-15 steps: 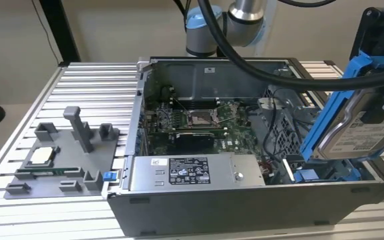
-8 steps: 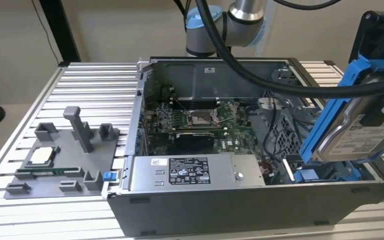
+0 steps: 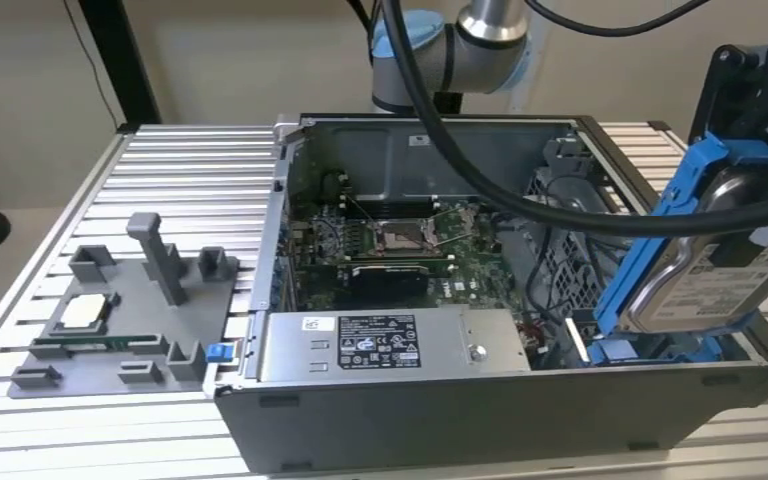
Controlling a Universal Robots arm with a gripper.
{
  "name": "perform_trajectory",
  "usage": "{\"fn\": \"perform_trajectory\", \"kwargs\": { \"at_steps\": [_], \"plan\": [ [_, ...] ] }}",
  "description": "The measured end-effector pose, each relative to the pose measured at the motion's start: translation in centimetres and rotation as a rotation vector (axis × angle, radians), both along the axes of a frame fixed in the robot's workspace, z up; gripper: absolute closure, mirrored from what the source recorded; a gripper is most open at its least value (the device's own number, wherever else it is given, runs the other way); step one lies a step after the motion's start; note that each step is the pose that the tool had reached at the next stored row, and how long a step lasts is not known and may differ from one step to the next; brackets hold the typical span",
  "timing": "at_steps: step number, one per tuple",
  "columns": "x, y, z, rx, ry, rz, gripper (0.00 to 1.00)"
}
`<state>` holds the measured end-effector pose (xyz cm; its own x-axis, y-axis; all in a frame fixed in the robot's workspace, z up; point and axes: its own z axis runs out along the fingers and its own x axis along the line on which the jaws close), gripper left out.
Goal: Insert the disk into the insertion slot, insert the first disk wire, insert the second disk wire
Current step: 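Insert the disk into the insertion slot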
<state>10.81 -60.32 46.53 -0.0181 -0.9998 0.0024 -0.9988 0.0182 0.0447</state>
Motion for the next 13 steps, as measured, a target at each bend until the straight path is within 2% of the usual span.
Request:
{"fn": "perform_trajectory", "kwargs": {
  "at_steps": [7, 13],
  "plan": [
    [0.73, 0.00, -0.84, 0.0002, 0.0000, 0.000, 1.00],
    [0.75, 0.00, -0.90, 0.0002, 0.0000, 0.000, 1.00]
  ]
}}
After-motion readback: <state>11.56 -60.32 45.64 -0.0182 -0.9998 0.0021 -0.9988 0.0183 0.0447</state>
